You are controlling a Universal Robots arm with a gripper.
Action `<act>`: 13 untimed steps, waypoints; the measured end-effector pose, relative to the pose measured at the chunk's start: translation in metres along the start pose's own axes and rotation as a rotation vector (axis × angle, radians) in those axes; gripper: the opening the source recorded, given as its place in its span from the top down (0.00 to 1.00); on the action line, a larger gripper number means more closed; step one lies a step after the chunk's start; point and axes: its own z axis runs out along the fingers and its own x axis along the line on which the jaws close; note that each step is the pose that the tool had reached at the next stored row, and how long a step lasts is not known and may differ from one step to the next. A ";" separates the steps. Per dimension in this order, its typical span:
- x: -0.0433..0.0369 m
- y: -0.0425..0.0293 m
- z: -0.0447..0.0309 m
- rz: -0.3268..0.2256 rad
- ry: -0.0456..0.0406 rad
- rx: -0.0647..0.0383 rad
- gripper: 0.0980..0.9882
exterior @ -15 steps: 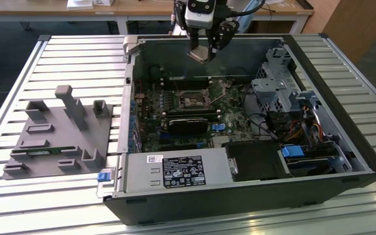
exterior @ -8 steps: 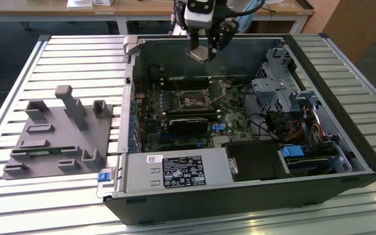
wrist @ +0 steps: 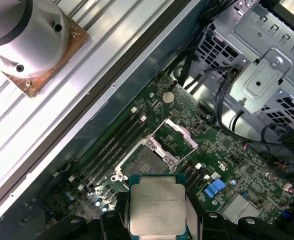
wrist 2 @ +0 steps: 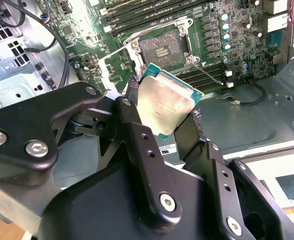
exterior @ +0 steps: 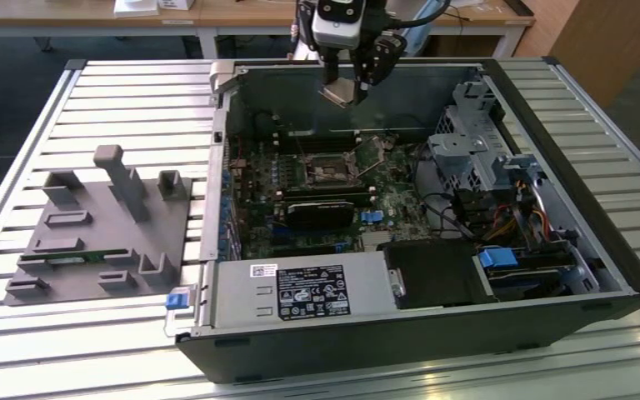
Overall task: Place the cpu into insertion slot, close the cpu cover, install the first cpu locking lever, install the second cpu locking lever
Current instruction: 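Place the cpu into insertion slot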
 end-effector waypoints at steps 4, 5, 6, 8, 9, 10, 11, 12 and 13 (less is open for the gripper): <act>0.0000 0.0000 0.0000 0.008 -0.0007 0.000 0.51; 0.0000 0.0000 0.0000 0.010 -0.0008 0.000 0.51; 0.0000 0.0000 0.0000 0.011 -0.0010 0.000 0.51; 0.0000 0.0000 0.0000 0.015 -0.0014 0.000 0.51; 0.0000 0.0000 0.0000 0.017 -0.0016 0.000 0.51; 0.0000 0.0000 0.0000 0.019 -0.0017 0.000 0.51; 0.0000 0.0000 0.0000 0.021 -0.0019 0.000 0.51; 0.0000 0.0000 0.0000 0.022 -0.0020 0.000 0.51; 0.0000 0.0000 0.0000 0.024 -0.0022 0.000 0.51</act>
